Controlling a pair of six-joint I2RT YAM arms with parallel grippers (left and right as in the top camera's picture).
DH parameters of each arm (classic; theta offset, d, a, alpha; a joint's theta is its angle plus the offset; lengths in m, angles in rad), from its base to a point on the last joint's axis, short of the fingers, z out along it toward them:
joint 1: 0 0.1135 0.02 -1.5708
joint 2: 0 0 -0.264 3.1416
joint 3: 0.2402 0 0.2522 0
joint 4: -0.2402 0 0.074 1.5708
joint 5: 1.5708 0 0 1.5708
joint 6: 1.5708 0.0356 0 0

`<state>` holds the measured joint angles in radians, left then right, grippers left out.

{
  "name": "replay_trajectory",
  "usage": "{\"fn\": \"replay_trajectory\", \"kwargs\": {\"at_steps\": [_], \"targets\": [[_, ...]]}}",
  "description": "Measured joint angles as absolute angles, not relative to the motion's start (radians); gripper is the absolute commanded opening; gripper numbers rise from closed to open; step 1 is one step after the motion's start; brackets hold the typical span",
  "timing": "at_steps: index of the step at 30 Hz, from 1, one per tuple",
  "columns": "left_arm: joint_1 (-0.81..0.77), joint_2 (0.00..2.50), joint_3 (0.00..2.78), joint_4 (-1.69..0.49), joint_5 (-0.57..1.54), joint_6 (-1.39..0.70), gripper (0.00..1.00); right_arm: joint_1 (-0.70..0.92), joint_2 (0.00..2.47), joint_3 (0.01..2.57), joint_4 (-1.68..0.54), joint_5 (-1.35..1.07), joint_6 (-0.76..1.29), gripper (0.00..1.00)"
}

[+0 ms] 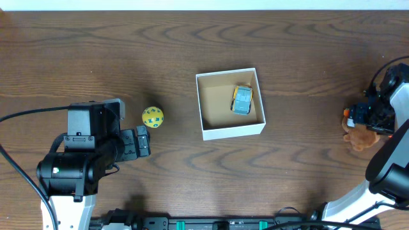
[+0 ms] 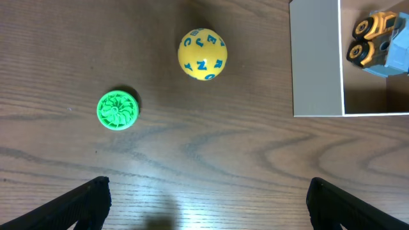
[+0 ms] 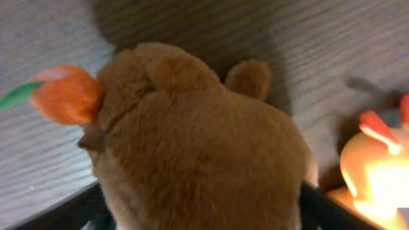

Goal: Pack container
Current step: 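Move the right gripper to the brown plush bear and grasp it, then carry the plush bear into the box beside the truck and release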

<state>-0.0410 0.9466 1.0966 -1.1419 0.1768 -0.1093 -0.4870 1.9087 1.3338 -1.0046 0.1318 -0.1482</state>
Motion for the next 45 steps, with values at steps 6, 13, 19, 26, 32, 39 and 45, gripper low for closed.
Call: {"fn": "replay_trajectory", "kwargs": {"at_steps": [6, 13, 19, 26, 32, 39, 45], "targets": [[-0.041, 0.947, 1.097, -1.142, 0.177, -0.109, 0.98, -0.487, 1.906, 1.334, -1.010, 0.107, -0.138, 0.14], [-0.041, 0.947, 1.097, -1.142, 0.177, -0.109, 0.98, -0.476, 1.870, 1.330, -1.014, 0.048, -0.106, 0.15], [-0.041, 0.947, 1.097, -1.142, 0.177, -0.109, 0.98, -0.347, 1.667, 1.322, -0.962, -0.010, -0.059, 0.01], [-0.041, 0.947, 1.097, -1.142, 0.177, -0.109, 0.98, -0.018, 1.398, 1.323, -0.932, -0.047, 0.101, 0.01], [-0.041, 0.947, 1.097, -1.142, 0.177, -0.109, 0.98, 0.273, 1.362, 1.323, -0.862, -0.008, 0.323, 0.01], [-0.041, 0.947, 1.097, -1.142, 0.177, -0.109, 0.98, 0.533, 1.460, 1.323, -0.777, 0.119, 0.587, 0.01], [-0.041, 0.947, 1.097, -1.142, 0.177, -0.109, 0.98, 0.636, 1.636, 1.323, -0.654, 0.160, 0.710, 0.01]]}}
